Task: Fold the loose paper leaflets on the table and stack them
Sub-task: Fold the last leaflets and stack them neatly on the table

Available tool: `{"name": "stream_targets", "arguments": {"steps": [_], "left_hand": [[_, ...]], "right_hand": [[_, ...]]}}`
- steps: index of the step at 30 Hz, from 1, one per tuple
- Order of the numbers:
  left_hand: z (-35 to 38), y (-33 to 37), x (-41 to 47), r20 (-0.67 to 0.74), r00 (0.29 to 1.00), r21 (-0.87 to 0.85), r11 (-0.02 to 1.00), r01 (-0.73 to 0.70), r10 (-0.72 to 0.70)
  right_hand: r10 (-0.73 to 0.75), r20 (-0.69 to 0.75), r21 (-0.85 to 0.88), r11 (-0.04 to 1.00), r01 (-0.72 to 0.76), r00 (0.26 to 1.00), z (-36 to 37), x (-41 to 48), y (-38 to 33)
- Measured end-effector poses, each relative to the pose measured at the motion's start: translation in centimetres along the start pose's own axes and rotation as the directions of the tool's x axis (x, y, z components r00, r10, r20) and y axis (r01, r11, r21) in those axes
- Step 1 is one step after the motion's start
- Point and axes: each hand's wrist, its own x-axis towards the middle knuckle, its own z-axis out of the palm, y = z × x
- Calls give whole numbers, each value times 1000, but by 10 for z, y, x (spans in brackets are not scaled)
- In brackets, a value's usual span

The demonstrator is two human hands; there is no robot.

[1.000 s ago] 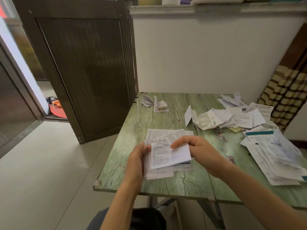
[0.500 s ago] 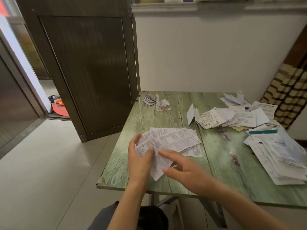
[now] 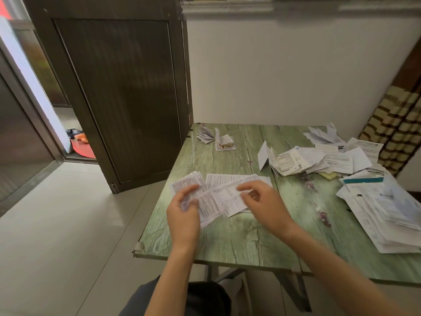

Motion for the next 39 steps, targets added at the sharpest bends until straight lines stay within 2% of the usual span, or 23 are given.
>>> {"name": "stream_targets", "arguments": {"steps": [2,5,8,16,18,19,21,23,25,26,27,30,33,36,39], "left_hand": [[1,2,0,42,998,-2,998,55,-55],[4,2,-1,64,994,17,996,83,-84],[5,1,-2,37,995,5,995,98,-98],[0,2,-1,15,972,-17,972,234,-234],[0,3,-1,13,968,-21,968,251,-251],[-1,3,0,13,965,-21,965,261,-261],[-1,3,0,17,961,-12,961,275,-274],[1,2,0,21,963,3,963,269,-269],[2,2,0,43,965,8,966,258,-258],[3,3,-1,60,967,6,969,248,-248],[4,3,-1,76,970,10,973,233,-233],[8,6,-7,110,980,-1,986,165,-164],[12,11,-17,189,973,-142,977,160,-132],[13,12,-22,193,979,-148,984,98,-69],[12,9,-20,146,989,-74,997,2,9]], "right_hand": [[64,-119,-240,966,-91,991,-2,22,16],[312,21,-342,895,-287,950,14,37,24],[352,32,-527,801,-284,935,34,38,27],[323,-171,-427,827,-365,931,25,39,23],[325,-218,-319,868,-382,920,17,40,21],[347,-223,-207,897,-392,911,12,42,20],[422,-137,185,900,-395,896,-2,43,13],[433,54,564,731,-385,900,-15,36,-3],[345,218,718,577,-389,913,-22,26,-20],[305,259,727,563,-393,916,-21,21,-26],[286,271,707,589,-391,919,-18,16,-32],[254,147,503,813,-294,956,3,0,-44],[147,-6,287,948,-139,989,28,-10,-44],[42,-113,63,997,-35,993,45,-14,-37],[-62,-197,-203,979,21,978,52,-17,-33]]}}
